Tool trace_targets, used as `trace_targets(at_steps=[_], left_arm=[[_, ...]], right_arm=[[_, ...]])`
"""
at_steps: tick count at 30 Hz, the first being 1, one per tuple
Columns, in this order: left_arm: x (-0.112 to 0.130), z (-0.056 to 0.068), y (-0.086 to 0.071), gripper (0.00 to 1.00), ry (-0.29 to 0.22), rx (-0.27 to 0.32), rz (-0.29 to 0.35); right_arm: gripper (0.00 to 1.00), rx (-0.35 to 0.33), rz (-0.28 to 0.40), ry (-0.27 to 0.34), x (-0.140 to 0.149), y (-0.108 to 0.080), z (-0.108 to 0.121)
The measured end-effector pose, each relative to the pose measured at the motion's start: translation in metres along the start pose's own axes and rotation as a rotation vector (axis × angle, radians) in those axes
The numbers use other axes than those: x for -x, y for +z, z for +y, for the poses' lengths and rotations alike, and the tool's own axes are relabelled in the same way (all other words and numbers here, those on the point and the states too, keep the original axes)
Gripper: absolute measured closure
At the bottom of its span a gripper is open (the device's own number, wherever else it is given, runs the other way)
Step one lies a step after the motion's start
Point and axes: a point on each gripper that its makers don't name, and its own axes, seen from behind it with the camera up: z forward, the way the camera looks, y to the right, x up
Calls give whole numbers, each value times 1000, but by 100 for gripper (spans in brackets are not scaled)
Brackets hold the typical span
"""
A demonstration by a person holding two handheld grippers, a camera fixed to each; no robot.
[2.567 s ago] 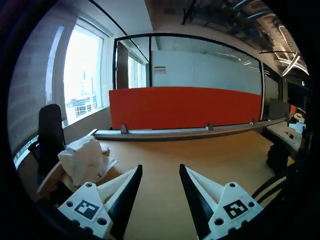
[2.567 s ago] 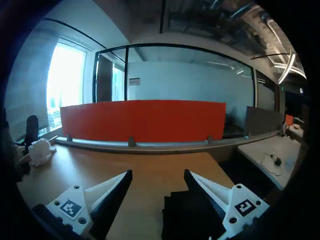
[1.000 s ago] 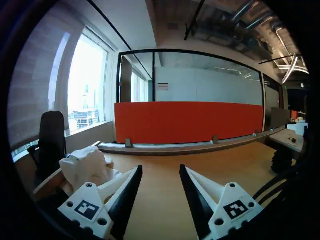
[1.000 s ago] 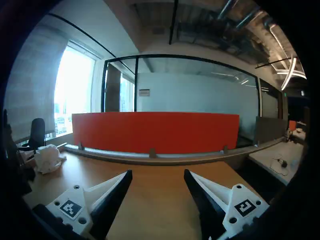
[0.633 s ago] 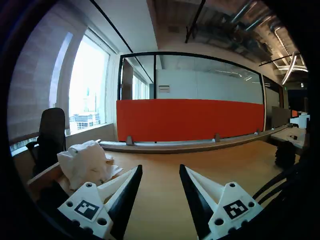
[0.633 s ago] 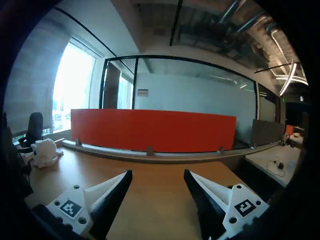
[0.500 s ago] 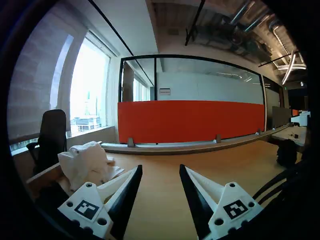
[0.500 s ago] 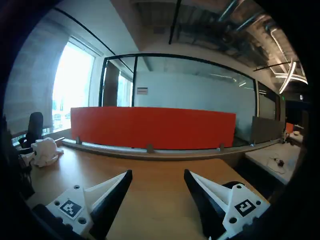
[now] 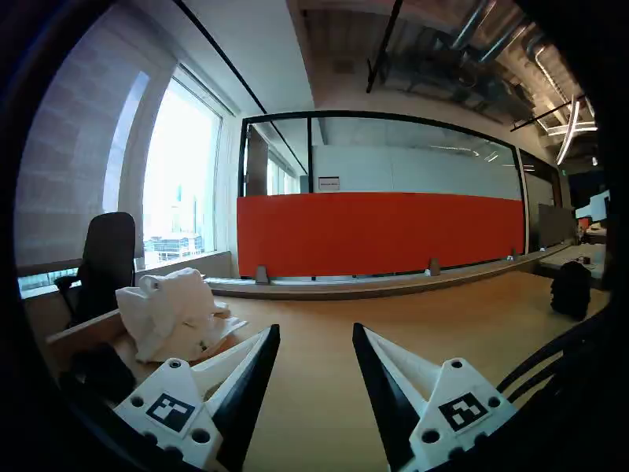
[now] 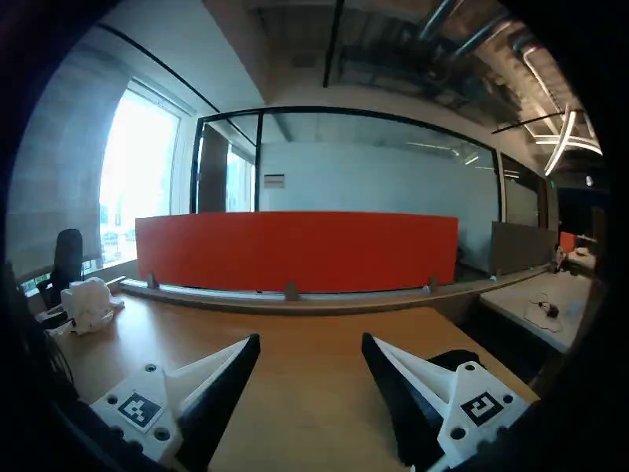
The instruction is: Fold towel
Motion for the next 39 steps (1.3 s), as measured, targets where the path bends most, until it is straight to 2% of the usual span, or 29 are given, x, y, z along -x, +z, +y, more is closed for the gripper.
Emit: trace_targets(at_steps=[11,20,29,39], left_arm=[[14,9,0,33,-18,3,25],[24,8,-2,33,-19,-2,36],[28,5,0,33,-19,-9,30],[36,7,3,33,-19,2,2]], right_arm=[[0,3,14,-18,1,-3,5],[0,-1,18,-25,3,-7,4],[0,-1,18,-15,7,-7,6],[0,-6,29,-17,3,-4,6]])
